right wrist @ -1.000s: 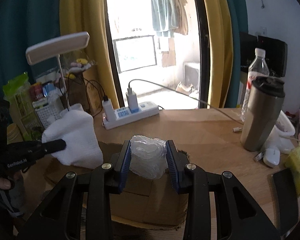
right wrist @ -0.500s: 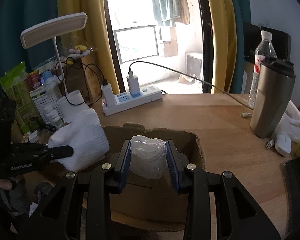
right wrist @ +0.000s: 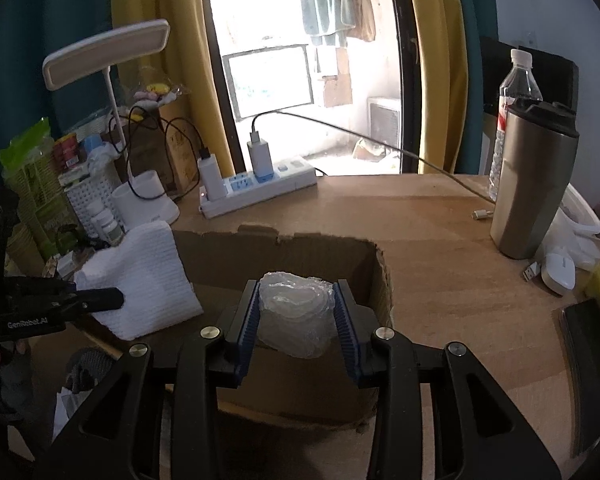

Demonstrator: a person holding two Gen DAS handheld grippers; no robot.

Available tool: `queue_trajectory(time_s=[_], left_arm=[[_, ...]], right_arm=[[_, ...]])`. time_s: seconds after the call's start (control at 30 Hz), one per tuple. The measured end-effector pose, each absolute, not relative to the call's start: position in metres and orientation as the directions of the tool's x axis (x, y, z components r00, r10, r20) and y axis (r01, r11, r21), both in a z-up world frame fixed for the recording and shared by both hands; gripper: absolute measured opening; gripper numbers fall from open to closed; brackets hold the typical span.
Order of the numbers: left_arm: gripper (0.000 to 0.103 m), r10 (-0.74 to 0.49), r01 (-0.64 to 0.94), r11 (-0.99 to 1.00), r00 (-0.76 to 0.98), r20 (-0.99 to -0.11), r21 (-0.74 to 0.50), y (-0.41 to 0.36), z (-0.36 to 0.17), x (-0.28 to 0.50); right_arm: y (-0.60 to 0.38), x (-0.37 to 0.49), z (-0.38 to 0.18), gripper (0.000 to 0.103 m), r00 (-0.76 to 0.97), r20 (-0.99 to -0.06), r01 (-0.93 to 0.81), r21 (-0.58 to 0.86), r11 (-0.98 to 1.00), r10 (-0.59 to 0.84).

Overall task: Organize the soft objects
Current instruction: 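Open both grippers to drop the cloth and the bag into the box, then withdraw both grippers from the box back toward the pile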

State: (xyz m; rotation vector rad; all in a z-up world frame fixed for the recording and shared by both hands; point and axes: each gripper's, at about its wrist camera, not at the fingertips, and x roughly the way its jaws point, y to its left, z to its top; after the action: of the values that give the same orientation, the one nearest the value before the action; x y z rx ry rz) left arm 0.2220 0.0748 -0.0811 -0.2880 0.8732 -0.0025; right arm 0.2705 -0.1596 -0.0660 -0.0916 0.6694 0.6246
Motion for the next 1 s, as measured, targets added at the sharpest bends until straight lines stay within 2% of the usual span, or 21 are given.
queue_trajectory(time_s=[0.03,0.1,0.17,0.23,1.0], left_arm=[[0.021,-0.115,-0.118,0.962,0.645,-0.755,-0.247,0.074,-0.08,0.221],[0.03,-0.105,-0.127,0.961,0.655,-0.748,-0.246,0.072,-0.079,0.218],[0.055,-0.107,-0.129,0.958,0.664,-0.74,-0.254,0.072,-0.077,0.216],[0.061,-0.129,-0.118,0.952,0.68,-0.721,-0.282,0.072,-0.074,0.211],[0.065,-0.11,-0.085,0.955,0.786,-0.608,-0.283,0.064,-0.046,0.152]], right_arm=[[-0.159,0.27,-0.067,0.041,0.606,-0.614,-0.568,0.112,0.816,0.506],[-0.158,0.269,-0.07,0.053,0.598,-0.635,-0.563,0.103,0.82,0.49],[-0.158,0.265,-0.071,0.058,0.601,-0.636,-0.557,0.1,0.825,0.483],[-0.16,0.261,-0.071,0.059,0.603,-0.636,-0.555,0.099,0.826,0.481],[-0.165,0.213,-0.035,0.06,0.664,-0.578,-0.555,0.042,0.831,0.474]])
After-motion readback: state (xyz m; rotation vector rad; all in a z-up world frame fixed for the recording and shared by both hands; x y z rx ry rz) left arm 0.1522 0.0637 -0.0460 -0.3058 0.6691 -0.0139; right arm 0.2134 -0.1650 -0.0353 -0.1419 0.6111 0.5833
